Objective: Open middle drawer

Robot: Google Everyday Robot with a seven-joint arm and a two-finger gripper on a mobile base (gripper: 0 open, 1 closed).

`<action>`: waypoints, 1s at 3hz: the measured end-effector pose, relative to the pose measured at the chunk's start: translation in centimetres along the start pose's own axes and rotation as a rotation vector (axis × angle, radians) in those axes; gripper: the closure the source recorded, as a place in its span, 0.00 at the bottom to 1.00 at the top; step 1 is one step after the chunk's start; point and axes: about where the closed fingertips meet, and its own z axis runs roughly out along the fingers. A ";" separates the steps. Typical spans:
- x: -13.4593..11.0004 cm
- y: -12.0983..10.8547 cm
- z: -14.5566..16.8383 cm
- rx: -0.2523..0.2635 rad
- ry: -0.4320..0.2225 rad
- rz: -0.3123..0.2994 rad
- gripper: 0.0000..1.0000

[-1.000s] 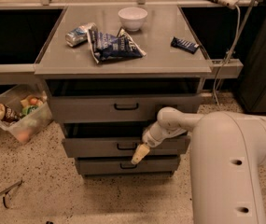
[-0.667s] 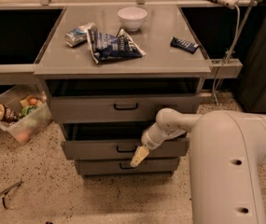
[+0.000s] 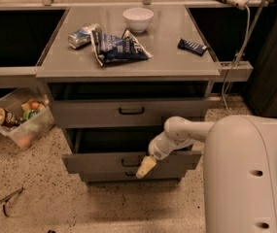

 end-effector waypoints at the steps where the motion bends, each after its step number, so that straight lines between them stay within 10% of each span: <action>1: 0.5 0.6 0.9 -0.030 0.016 0.011 0.00; 3: 1.8 3.4 0.2 -0.061 0.027 0.057 0.00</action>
Offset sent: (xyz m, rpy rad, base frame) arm -0.0995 -0.0084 -0.0379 -0.0098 0.2367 0.0002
